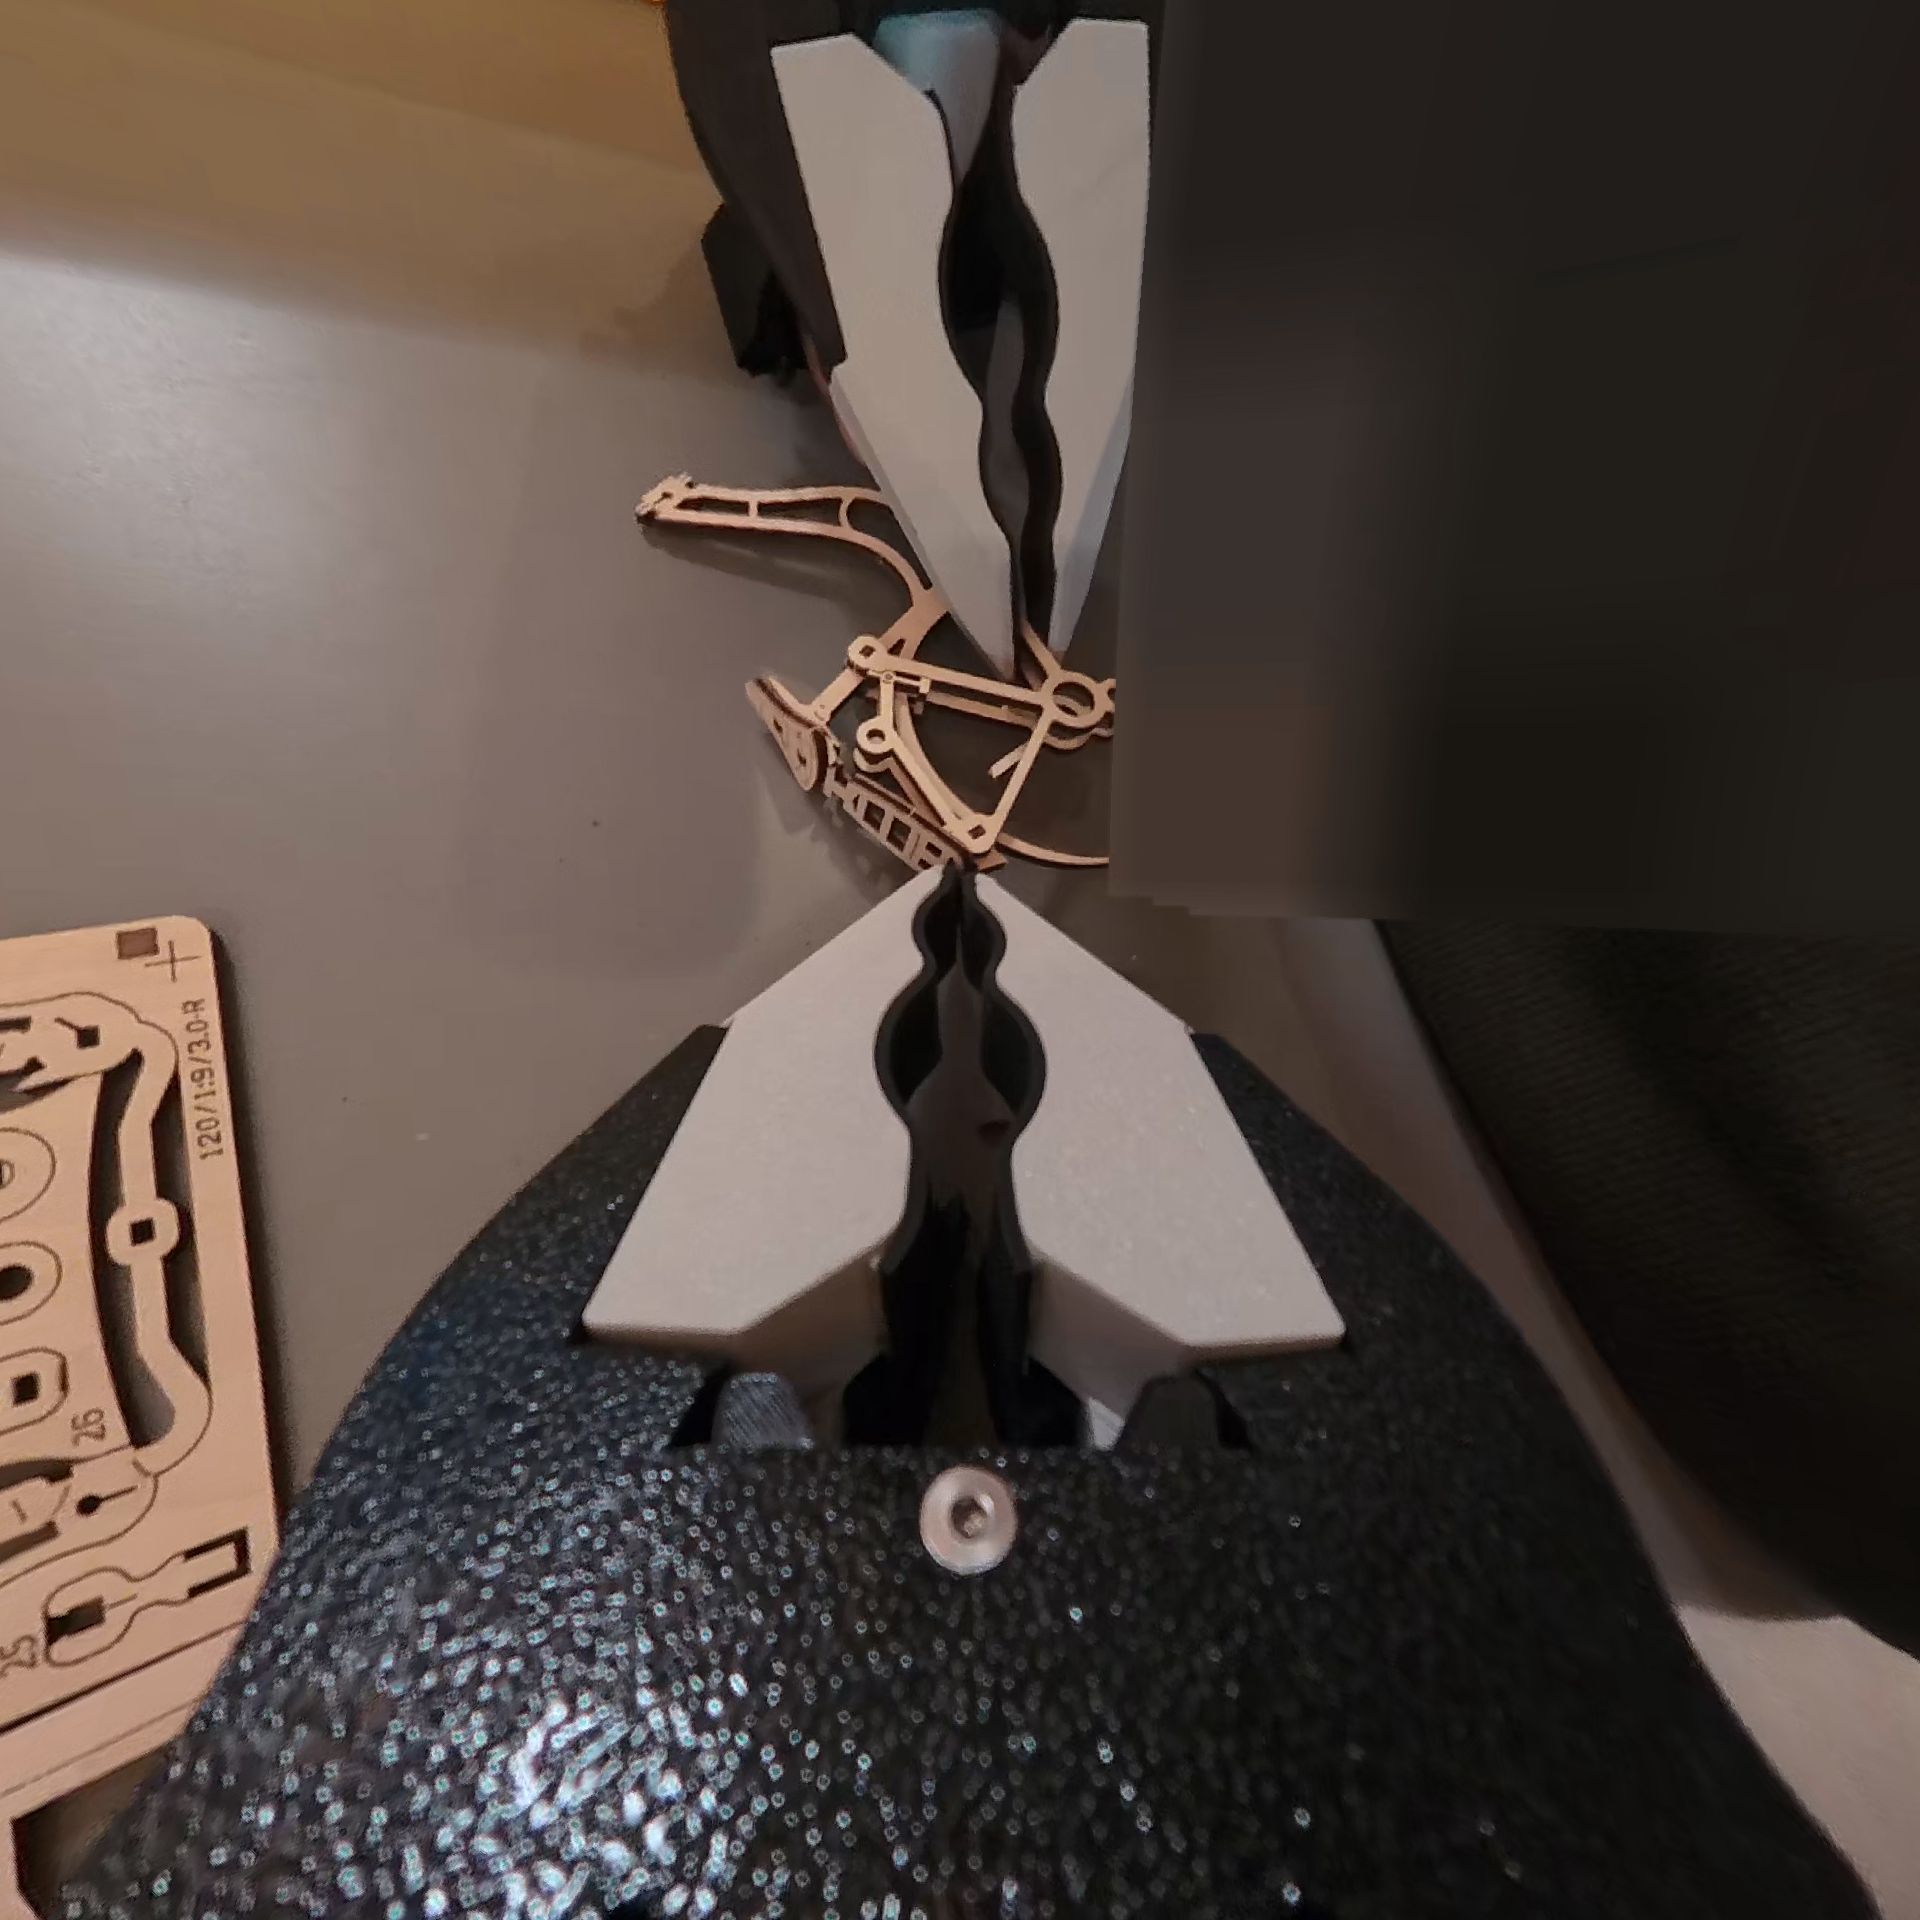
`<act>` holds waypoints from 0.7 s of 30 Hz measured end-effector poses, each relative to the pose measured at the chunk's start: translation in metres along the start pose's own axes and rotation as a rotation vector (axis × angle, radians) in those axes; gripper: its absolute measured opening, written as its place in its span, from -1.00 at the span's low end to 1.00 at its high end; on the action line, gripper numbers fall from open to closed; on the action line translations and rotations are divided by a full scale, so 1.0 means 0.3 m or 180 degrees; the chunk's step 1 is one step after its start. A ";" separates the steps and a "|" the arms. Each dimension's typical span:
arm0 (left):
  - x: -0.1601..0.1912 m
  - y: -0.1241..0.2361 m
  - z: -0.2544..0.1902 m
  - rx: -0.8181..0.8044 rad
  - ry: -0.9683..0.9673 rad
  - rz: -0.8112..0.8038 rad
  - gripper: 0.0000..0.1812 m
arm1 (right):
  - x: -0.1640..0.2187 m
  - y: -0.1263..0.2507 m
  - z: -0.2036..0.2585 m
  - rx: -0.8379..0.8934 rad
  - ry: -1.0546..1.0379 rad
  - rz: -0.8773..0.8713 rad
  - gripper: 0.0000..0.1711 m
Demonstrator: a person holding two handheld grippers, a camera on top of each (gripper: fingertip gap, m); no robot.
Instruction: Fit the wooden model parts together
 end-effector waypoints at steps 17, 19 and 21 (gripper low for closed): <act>-0.015 0.047 0.014 -0.0369 -0.0150 -0.0174 -0.94 | 0.014 -0.003 -0.011 0.0127 0.0044 0.0115 -0.98; -0.011 0.039 0.025 -0.0733 -0.0379 -0.0011 -0.85 | 0.014 0.001 -0.012 0.0143 0.0044 0.0117 -0.98; -0.003 0.021 0.027 -0.0945 -0.0556 0.0165 -0.78 | 0.016 -0.001 -0.013 0.0152 0.0049 0.0134 -0.98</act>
Point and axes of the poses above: each gripper's, where its closed fingertips meet, y back along the fingers, x out of its underside, z = x × y across the jaws, the point moved 2 cm from there along y, back along the fingers, and after that the axes turned 13 degrees about z, right-handed, at the moved point
